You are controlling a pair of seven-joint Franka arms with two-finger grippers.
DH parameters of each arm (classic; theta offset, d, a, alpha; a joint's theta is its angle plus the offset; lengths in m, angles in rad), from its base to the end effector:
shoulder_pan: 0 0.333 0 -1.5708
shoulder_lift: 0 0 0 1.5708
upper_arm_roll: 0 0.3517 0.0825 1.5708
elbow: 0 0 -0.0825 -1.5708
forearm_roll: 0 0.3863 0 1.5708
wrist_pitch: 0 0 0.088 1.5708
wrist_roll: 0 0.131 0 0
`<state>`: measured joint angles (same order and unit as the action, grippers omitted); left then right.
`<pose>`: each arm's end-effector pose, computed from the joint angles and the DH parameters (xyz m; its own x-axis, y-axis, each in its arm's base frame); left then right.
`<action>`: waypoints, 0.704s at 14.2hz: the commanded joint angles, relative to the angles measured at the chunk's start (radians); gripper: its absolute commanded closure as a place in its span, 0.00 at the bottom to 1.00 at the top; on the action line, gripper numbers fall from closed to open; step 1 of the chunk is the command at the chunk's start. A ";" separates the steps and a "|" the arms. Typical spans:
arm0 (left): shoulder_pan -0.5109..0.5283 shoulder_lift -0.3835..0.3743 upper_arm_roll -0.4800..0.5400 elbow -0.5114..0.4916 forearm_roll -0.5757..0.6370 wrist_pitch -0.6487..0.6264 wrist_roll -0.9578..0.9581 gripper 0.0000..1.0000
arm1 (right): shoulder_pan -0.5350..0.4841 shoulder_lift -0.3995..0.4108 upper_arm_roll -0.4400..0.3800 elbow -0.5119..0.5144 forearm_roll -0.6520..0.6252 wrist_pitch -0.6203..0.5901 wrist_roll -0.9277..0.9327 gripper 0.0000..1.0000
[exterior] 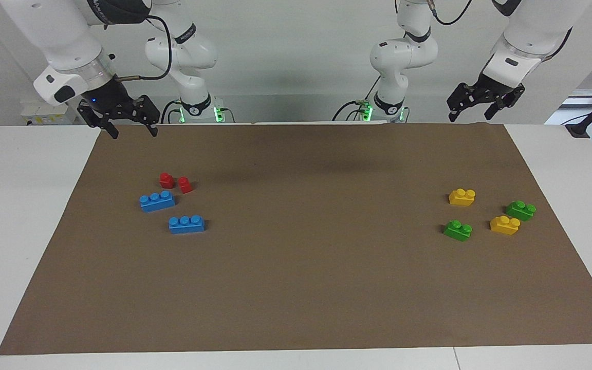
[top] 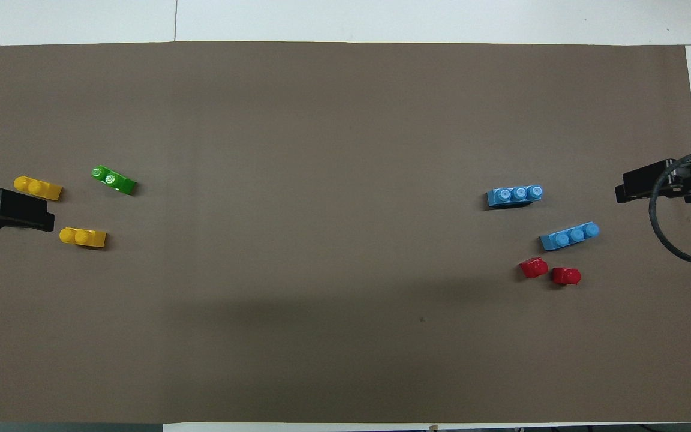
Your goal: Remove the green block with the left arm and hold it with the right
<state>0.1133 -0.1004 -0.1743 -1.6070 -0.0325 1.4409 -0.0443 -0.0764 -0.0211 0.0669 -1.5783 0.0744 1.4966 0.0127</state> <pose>0.5052 -0.0407 0.6610 0.9975 -0.0187 -0.0678 -0.0180 -0.9998 0.0121 0.5402 0.0055 0.6384 0.9980 -0.0167 -0.0613 -0.0212 -0.9972 -0.0722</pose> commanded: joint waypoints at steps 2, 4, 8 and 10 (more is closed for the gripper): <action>0.000 -0.016 0.007 0.013 -0.021 -0.005 0.031 0.00 | -0.008 0.000 0.005 -0.003 -0.036 0.014 -0.023 0.00; -0.001 -0.024 0.007 0.006 -0.021 -0.023 0.027 0.00 | -0.005 0.000 0.007 -0.003 -0.088 0.019 -0.023 0.00; -0.001 -0.025 0.009 0.007 -0.021 -0.027 0.031 0.00 | 0.001 0.000 0.005 -0.005 -0.104 0.019 -0.019 0.00; -0.001 -0.024 0.007 0.006 -0.021 -0.023 0.031 0.00 | 0.001 0.000 0.005 -0.005 -0.107 0.017 -0.016 0.00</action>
<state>0.1126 -0.1089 -0.1744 -1.5977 -0.0340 1.4304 -0.0329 -0.0726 -0.0205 0.0685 -1.5783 -0.0047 1.4994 0.0126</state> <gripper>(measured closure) 0.000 0.000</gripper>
